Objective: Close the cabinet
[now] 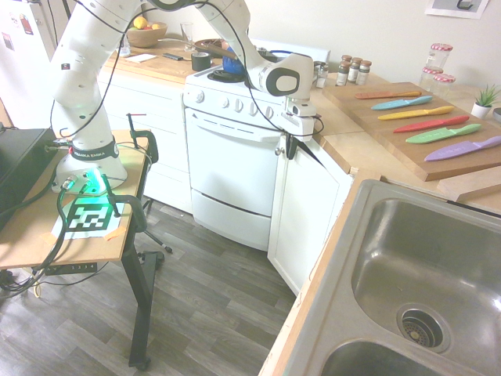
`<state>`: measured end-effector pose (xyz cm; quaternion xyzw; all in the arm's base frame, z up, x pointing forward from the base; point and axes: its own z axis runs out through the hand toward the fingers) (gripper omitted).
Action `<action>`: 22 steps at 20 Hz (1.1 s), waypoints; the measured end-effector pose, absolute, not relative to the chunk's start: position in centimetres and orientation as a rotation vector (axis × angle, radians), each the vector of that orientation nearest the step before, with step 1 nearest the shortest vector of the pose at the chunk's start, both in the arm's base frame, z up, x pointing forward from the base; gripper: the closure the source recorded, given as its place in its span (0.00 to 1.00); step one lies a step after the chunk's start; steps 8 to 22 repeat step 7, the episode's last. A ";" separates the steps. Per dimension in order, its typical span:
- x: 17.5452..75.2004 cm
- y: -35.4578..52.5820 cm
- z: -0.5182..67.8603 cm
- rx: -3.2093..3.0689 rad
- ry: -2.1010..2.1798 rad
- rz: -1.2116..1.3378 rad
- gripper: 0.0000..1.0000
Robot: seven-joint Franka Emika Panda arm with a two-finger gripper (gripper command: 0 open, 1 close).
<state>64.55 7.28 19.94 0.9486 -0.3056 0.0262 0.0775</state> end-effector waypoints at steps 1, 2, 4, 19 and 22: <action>64.5 7.3 20.1 2.843 -0.917 0.080 1.00; 64.2 7.0 20.2 2.843 -0.922 0.084 1.00; 62.7 5.4 20.4 2.844 -0.949 0.101 1.00; 60.0 -0.1 22.0 2.861 -1.010 0.150 0.00; 60.0 -0.1 22.0 2.861 -1.010 0.150 0.00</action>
